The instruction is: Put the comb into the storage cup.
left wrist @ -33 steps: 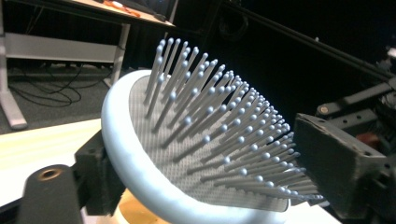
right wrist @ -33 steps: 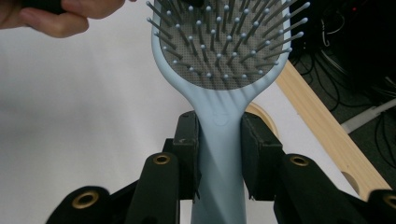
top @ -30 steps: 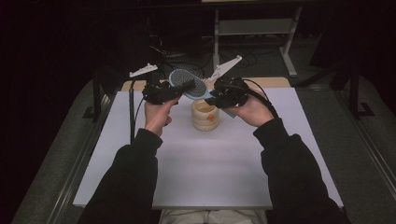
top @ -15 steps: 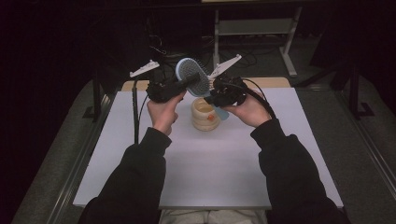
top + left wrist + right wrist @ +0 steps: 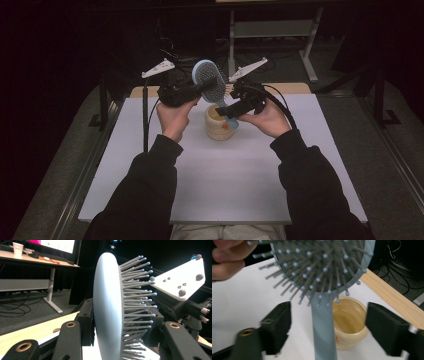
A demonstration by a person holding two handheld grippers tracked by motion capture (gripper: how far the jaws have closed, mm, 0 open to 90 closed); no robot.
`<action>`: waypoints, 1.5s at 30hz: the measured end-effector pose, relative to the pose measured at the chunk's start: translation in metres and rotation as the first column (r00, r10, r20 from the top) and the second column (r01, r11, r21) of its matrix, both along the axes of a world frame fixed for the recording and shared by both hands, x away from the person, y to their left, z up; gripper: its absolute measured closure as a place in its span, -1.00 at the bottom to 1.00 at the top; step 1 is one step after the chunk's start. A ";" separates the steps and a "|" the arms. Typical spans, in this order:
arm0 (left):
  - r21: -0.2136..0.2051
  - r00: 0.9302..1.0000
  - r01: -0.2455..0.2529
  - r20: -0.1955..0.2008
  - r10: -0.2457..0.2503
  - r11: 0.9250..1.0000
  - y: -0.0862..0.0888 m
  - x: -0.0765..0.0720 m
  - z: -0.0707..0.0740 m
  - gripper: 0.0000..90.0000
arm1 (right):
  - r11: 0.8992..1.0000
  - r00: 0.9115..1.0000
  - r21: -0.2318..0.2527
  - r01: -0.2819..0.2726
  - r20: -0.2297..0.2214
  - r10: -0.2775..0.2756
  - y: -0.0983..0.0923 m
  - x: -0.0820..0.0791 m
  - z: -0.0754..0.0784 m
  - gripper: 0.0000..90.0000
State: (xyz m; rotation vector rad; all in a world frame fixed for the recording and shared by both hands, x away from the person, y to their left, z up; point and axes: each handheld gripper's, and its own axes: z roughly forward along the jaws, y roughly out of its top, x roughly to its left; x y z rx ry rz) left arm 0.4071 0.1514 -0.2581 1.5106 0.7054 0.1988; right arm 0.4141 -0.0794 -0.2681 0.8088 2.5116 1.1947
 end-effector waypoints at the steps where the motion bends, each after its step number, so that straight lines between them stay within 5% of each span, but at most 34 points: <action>1: 0.002 1.000 -0.008 0.006 0.008 1.000 0.000 0.000 0.000 0.19 | 1.000 1.000 0.003 0.009 0.009 -0.009 -0.001 -0.001 -0.001 -0.75; 4: 0.005 1.000 -0.016 0.008 0.015 1.000 0.000 0.002 0.001 0.19 | 0.999 0.999 -0.009 0.032 0.028 -0.032 -0.003 -0.002 -0.005 -1.00; 28: 0.008 0.999 -0.043 0.012 0.042 0.999 0.005 0.021 0.009 0.19 | 0.995 0.998 0.083 0.047 0.042 -0.051 -0.051 -0.016 -0.027 -1.00; 45: 0.013 0.997 -0.079 0.008 0.079 0.997 0.012 0.038 0.010 0.18 | 0.979 0.993 0.175 0.101 0.044 -0.110 -0.102 -0.035 -0.045 -1.00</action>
